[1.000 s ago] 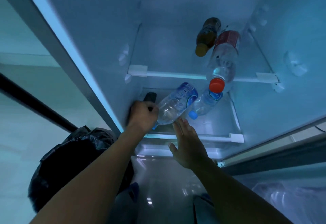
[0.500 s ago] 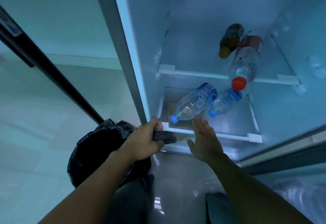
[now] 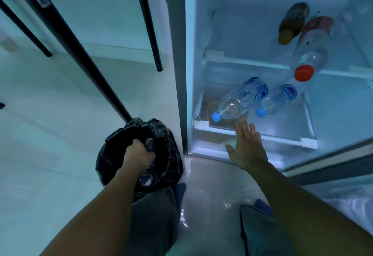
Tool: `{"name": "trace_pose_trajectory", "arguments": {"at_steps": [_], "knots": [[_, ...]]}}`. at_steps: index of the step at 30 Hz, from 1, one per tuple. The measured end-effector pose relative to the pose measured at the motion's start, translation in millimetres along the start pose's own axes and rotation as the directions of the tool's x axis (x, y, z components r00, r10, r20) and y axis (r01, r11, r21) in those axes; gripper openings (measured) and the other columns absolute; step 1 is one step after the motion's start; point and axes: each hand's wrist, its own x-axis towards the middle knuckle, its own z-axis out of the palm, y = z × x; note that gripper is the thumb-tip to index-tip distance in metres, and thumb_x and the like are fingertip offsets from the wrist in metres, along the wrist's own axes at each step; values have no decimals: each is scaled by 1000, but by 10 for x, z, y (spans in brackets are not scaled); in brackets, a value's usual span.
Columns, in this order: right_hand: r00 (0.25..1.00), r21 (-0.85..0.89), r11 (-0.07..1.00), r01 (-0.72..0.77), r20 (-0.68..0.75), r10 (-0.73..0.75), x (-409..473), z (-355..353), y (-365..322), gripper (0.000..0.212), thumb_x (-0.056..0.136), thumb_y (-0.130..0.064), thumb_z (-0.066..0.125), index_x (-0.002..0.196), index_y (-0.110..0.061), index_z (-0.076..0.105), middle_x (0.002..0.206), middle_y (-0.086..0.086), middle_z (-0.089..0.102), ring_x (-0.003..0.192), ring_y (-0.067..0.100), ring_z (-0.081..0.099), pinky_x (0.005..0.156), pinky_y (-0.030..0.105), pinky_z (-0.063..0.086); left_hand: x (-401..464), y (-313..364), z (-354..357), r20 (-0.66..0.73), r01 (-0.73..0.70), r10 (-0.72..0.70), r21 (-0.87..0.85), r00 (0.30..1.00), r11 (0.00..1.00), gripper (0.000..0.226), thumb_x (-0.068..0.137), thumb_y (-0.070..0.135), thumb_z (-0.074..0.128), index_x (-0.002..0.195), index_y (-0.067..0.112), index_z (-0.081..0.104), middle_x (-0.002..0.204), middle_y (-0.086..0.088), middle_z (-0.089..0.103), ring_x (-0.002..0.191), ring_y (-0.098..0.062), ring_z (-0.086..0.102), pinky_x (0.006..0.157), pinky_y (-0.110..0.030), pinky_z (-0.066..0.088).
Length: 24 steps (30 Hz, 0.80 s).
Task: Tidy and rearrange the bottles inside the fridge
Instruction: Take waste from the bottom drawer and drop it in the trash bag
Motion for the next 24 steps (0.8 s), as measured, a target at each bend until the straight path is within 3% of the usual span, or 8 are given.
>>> {"name": "trace_pose_trajectory", "arguments": {"at_steps": [4, 7, 9, 12, 16, 21, 24], "knots": [[1000, 2, 1000, -3, -4, 3, 5, -3, -15, 82, 97, -49, 49, 158, -12, 10, 168, 9, 2, 154, 35, 1, 124, 47, 8, 49, 21, 189, 47, -31, 29, 40, 998, 999, 63, 87, 40, 68, 129, 3, 39, 130, -20, 45, 108, -38, 54, 82, -40, 47], [1000, -3, 1000, -7, -9, 7, 11, 9, -29, 81, 97, -49, 49, 158, -12, 11, 168, 9, 3, 154, 35, 1, 124, 47, 8, 36, 106, 292, 131, -108, 96, 87, 987, 990, 79, 79, 51, 72, 135, 7, 38, 134, -17, 49, 120, -35, 52, 99, -40, 45], [1000, -10, 1000, -9, -19, 8, 17, 17, -30, 81, 96, -51, 49, 157, -12, 13, 168, 10, 4, 154, 35, 3, 123, 48, 9, -14, 156, 353, 239, -144, 123, 73, 963, 987, 78, 74, 43, 79, 130, 8, 37, 127, -15, 56, 116, -32, 55, 99, -38, 45], [1000, -5, 1000, -6, -21, 6, 17, 16, -20, 80, 97, -53, 48, 157, -13, 13, 168, 9, 4, 154, 35, 3, 123, 47, 8, -121, 210, 469, 365, -242, 163, 184, 917, 953, 69, 76, 23, 79, 124, 6, 33, 115, -12, 56, 110, -31, 55, 91, -31, 41], [1000, -3, 1000, 2, -18, -2, 28, 20, 6, 81, 96, -53, 48, 158, -14, 13, 168, 9, 4, 154, 35, 3, 123, 47, 9, -132, 281, 552, 331, -335, 246, 245, 911, 910, 48, 81, 2, 62, 119, 3, 33, 113, -21, 60, 105, -34, 59, 81, -30, 40], [1000, 7, 1000, 8, -8, -8, 40, 17, 21, 80, 96, -51, 49, 158, -13, 14, 168, 9, 3, 154, 34, 3, 123, 47, 8, -153, 466, 669, 347, -414, 333, 191, 877, 890, 54, 79, -3, 61, 124, 1, 33, 120, -20, 55, 110, -35, 56, 89, -31, 41], [1000, 13, 1000, 14, -15, -14, 40, 7, 26, 81, 96, -51, 50, 158, -13, 14, 168, 9, 4, 154, 35, 3, 123, 48, 9, -186, 542, 753, 368, -428, 336, 206, 867, 880, 55, 80, -3, 62, 126, -2, 31, 124, -23, 53, 112, -35, 56, 85, -28, 39]]}}
